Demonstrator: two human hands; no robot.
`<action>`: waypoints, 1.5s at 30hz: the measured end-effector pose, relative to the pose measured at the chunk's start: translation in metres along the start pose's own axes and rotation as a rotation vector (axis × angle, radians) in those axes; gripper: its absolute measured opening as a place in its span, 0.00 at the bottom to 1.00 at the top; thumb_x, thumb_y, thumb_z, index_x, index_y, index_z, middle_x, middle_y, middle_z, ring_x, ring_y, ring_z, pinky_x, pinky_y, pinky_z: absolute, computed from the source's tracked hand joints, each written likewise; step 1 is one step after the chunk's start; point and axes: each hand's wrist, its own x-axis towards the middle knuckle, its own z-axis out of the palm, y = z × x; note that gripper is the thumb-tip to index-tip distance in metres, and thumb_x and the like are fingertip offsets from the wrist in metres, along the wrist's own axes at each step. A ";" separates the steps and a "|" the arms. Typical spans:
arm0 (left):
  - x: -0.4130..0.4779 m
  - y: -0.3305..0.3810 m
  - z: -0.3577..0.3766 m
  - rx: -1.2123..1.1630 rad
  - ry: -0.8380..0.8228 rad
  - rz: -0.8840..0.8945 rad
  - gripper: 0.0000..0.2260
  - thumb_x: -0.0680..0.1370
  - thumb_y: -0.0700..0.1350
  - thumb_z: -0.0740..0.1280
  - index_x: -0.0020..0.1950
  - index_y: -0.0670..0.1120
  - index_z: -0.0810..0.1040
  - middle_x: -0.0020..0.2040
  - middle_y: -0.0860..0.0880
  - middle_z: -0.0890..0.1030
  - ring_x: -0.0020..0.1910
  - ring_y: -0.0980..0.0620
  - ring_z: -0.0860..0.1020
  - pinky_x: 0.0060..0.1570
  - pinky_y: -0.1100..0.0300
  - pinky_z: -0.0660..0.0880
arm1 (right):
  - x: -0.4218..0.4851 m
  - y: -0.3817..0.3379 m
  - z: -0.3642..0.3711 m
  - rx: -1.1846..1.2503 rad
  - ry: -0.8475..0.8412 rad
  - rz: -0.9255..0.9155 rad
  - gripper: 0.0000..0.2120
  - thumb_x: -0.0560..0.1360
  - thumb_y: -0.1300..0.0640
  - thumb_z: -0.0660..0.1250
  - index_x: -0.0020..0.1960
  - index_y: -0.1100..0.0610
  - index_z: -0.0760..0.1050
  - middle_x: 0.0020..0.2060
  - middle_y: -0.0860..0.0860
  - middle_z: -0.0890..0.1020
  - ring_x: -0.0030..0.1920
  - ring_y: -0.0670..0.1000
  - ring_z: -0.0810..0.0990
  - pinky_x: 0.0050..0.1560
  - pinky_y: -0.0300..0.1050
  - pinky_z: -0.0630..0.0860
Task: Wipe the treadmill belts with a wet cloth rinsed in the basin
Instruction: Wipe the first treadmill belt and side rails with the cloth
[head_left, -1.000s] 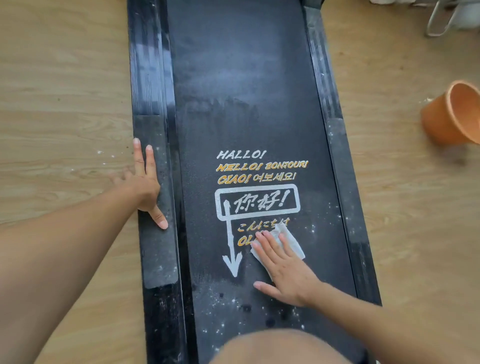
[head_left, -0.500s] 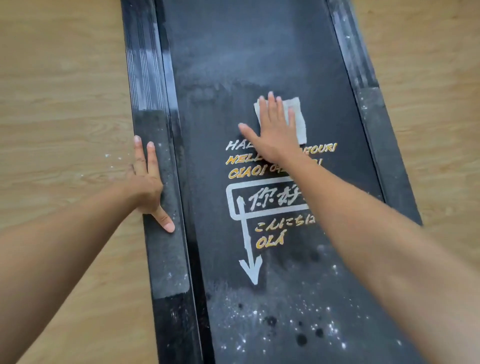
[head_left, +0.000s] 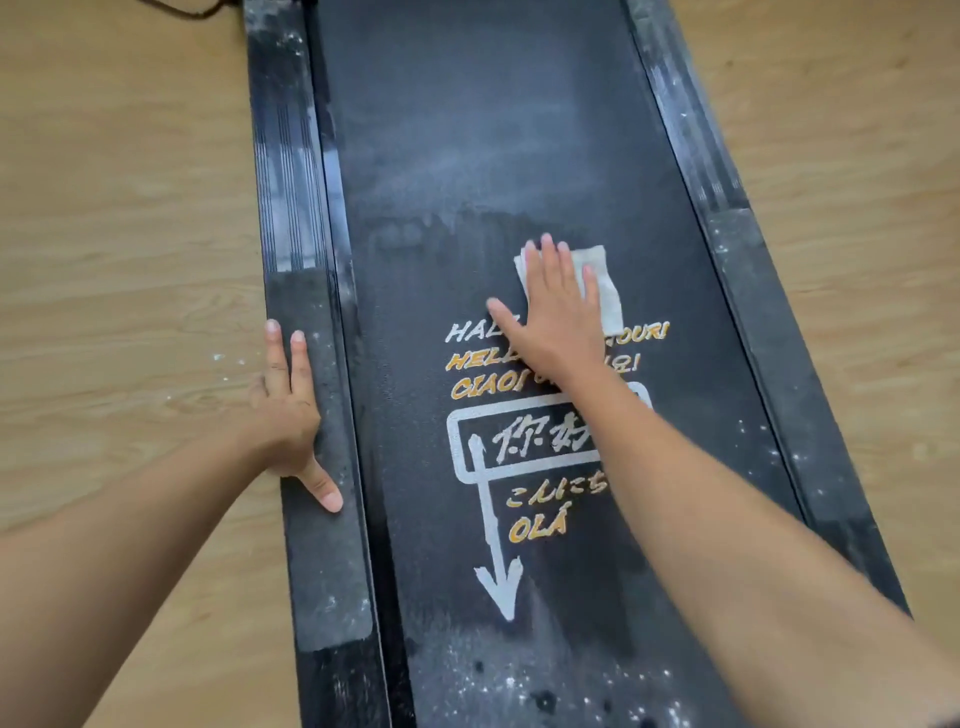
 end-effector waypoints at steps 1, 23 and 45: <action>0.001 0.001 0.000 0.011 -0.007 -0.017 0.85 0.40 0.72 0.78 0.57 0.44 0.07 0.58 0.41 0.06 0.82 0.31 0.39 0.80 0.38 0.56 | 0.023 0.005 -0.004 -0.023 0.007 0.010 0.43 0.80 0.28 0.47 0.86 0.53 0.46 0.86 0.52 0.47 0.85 0.52 0.44 0.83 0.61 0.44; -0.003 0.004 0.000 0.115 0.014 -0.081 0.87 0.41 0.78 0.75 0.63 0.40 0.10 0.63 0.35 0.10 0.82 0.29 0.48 0.76 0.27 0.55 | -0.093 0.093 -0.007 -0.018 -0.104 0.035 0.45 0.81 0.27 0.49 0.86 0.53 0.40 0.86 0.51 0.40 0.85 0.52 0.38 0.83 0.63 0.43; 0.012 0.000 0.005 0.142 0.031 -0.061 0.84 0.40 0.79 0.74 0.54 0.40 0.07 0.60 0.33 0.10 0.81 0.27 0.37 0.78 0.37 0.59 | -0.190 0.170 0.000 -0.090 -0.093 0.001 0.43 0.81 0.28 0.47 0.87 0.52 0.41 0.86 0.50 0.42 0.85 0.52 0.40 0.83 0.64 0.44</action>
